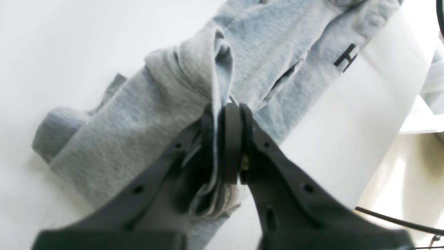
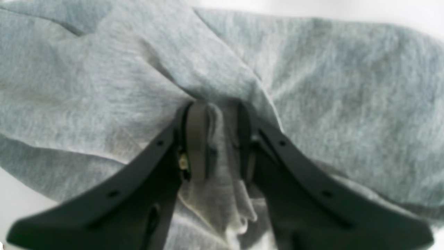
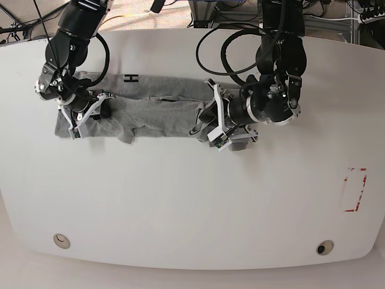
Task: Fold the T-shirt properly
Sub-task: 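Carry the strip's end with the left gripper toward the right gripper, then lay the carried end down and regrasp the strip ends with both grippers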
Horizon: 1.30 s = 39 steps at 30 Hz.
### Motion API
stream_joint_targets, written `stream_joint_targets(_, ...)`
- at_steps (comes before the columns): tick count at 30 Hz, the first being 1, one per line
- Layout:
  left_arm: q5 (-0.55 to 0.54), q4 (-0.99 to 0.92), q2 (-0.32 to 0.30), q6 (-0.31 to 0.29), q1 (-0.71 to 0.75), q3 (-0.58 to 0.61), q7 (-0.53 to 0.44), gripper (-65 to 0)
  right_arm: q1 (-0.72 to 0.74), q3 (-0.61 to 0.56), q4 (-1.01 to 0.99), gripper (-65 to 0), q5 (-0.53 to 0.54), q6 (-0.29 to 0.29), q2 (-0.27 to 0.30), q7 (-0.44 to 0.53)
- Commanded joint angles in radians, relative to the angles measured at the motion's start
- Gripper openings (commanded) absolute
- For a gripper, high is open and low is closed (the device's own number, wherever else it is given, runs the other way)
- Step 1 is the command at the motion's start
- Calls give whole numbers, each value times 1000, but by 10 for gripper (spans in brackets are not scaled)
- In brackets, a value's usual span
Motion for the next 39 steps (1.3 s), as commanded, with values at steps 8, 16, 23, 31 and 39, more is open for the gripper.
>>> stream_joint_targets(8, 59, 25, 80, 18, -40, 89, -23, -251, 2, -3, 2, -512, -33, -4, -14, -46)
stream_joint_targets(16, 57, 128, 85, 30, -66, 185, -20, -242, 2, -3, 4, -512, -33, -4, -15, -46)
stream_joint_targets(23, 122, 119, -12, 30, -52, 40, -28, -243, 22, -1, 91, -484, -12, -4, -15, -61)
stream_joint_targets(31, 215, 10, -85, 30, 46, -36, -215, -336, 24, 5, 197, -146, 249, -4, -8, -157)
stream_joint_targets(39, 214, -121, -104, 30, 69, -45, -280, -350, 25, 211, 183, -116, 458, -4, 57, -226)
